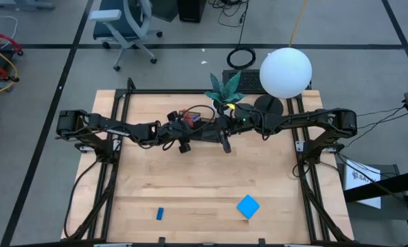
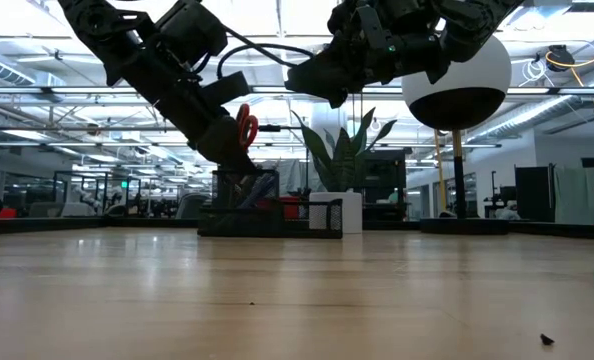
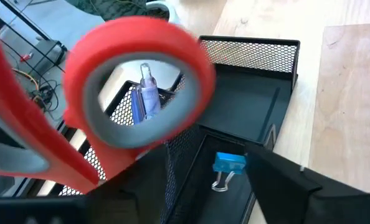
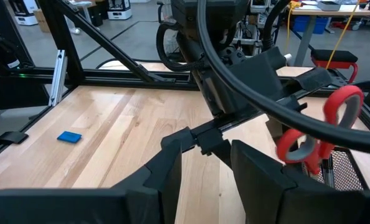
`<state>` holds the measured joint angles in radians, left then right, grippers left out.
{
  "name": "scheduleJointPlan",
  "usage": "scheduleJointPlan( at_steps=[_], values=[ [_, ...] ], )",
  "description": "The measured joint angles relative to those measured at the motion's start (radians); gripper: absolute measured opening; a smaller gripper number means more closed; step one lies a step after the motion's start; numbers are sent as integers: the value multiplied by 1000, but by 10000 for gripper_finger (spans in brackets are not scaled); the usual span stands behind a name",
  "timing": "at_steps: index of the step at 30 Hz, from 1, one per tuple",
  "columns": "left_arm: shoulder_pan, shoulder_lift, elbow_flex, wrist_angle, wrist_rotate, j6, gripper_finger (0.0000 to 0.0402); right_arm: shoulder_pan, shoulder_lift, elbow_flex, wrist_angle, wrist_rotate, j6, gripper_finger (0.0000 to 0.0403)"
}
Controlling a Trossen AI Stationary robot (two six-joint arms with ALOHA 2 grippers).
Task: Pick and place office supplies into organizer
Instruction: Put the blue paper clip into the black desk organizer
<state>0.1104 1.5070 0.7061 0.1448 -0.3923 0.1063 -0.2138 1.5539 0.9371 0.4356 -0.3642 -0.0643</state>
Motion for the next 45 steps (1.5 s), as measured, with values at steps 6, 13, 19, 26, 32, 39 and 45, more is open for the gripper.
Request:
scheduleJointPlan(
  at_steps=[6, 13, 19, 26, 32, 39, 45],
  values=[
    [0, 0, 0, 3, 0, -12, 259, 0, 0, 0, 0, 0, 0, 130],
    [0, 0, 0, 10, 0, -60, 260, 0, 0, 0, 0, 0, 0, 130],
    [0, 0, 0, 10, -10, -53, 253, 0, 0, 0, 0, 0, 0, 130],
    [1, 0, 0, 14, -97, -111, 253, 0, 0, 0, 0, 0, 0, 130],
    [1, 0, 0, 18, -225, -126, 254, 0, 0, 0, 0, 0, 0, 130],
    [3, 0, 0, 23, -250, -142, 255, 0, 0, 0, 0, 0, 0, 130],
    [3, 0, 0, 46, -298, -146, 255, 0, 0, 0, -1, 0, 0, 130]
  ],
)
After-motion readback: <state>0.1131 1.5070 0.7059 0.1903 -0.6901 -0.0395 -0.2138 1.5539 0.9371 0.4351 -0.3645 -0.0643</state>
